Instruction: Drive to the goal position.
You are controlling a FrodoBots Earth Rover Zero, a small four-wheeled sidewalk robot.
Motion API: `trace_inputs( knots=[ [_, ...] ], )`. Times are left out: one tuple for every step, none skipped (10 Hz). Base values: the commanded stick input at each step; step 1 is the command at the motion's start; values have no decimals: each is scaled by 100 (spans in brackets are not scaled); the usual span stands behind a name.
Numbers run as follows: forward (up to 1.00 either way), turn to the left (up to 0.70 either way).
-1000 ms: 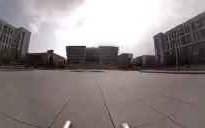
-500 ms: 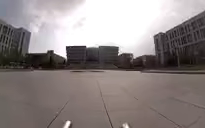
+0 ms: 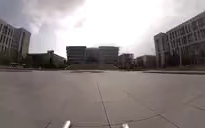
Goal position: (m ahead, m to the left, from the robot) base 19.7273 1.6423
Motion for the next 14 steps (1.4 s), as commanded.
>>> trace_inputs(
  knots=[
    [70, 0],
    [70, 0],
    [70, 0],
    [70, 0],
    [70, 0],
    [70, 0],
    [70, 0],
    [70, 0],
    [70, 0],
    [70, -30],
    [70, -35],
    [70, -21],
    [70, -5],
    [70, 0]
  ],
)
